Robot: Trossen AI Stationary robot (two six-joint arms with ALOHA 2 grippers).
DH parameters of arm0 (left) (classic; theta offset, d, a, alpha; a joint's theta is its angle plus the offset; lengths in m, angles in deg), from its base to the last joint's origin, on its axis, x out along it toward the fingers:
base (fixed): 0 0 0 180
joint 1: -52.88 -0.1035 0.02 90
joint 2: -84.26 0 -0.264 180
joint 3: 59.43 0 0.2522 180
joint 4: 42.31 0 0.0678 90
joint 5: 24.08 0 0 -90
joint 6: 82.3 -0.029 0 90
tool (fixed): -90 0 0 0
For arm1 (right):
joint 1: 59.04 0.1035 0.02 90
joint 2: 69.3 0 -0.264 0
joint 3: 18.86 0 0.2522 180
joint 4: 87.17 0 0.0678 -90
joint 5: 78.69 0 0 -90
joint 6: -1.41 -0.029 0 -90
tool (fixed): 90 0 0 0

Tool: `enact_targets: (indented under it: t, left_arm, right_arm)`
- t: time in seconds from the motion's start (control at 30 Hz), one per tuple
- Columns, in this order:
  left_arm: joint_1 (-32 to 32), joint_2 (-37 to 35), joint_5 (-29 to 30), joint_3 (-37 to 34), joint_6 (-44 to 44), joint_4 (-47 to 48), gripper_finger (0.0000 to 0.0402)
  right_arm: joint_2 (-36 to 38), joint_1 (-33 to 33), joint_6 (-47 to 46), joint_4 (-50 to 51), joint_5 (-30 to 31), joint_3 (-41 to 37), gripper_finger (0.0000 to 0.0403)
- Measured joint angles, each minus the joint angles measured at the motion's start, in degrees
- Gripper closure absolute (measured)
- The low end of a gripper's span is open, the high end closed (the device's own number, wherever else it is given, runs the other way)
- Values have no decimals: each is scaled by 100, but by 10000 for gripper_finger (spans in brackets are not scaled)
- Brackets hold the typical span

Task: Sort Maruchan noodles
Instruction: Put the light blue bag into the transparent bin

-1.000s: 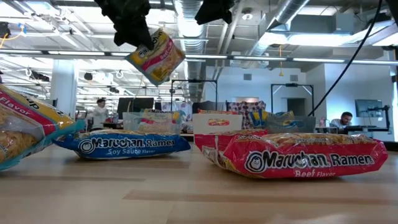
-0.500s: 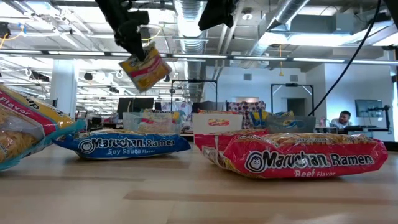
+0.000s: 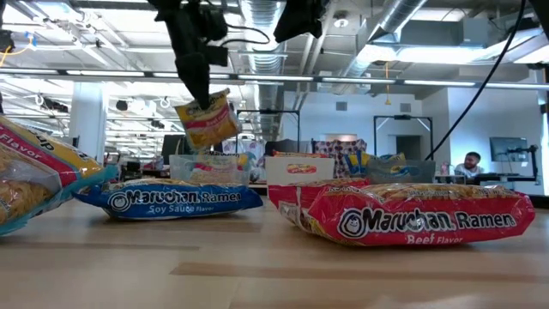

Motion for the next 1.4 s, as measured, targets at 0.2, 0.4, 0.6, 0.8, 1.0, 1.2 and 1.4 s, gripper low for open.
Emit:
enact_targets:
  t: [0.2, 0.4, 0.6, 0.8, 1.0, 1.2, 1.4]
  left_arm:
    - [56, 386, 13, 11, -244, 184, 329]
    - [145, 640, 45, 11, -465, 241, 329]
    - [169, 991, 168, 11, -557, 231, 329]
    - [187, 1196, 291, 7, -619, 239, 329]
    - [290, 1347, 412, 7, -695, 92, 324]
    - [340, 1384, 635, 7, -776, -86, 299]
    - [373, 1384, 598, 7, -653, -92, 255]
  right_arm:
    - [0, 0, 0, 60, 0, 2, 290]
    - [0, 0, -27, 70, 28, 1, 290]
    - [0, -7, -44, 84, 32, 0, 290]
    - [0, -7, -46, 82, 37, 2, 290]
    - [0, -7, -47, 84, 45, 0, 290]
    - [0, -7, -50, 84, 46, 2, 290]
    - [0, -7, -61, 84, 46, 0, 290]
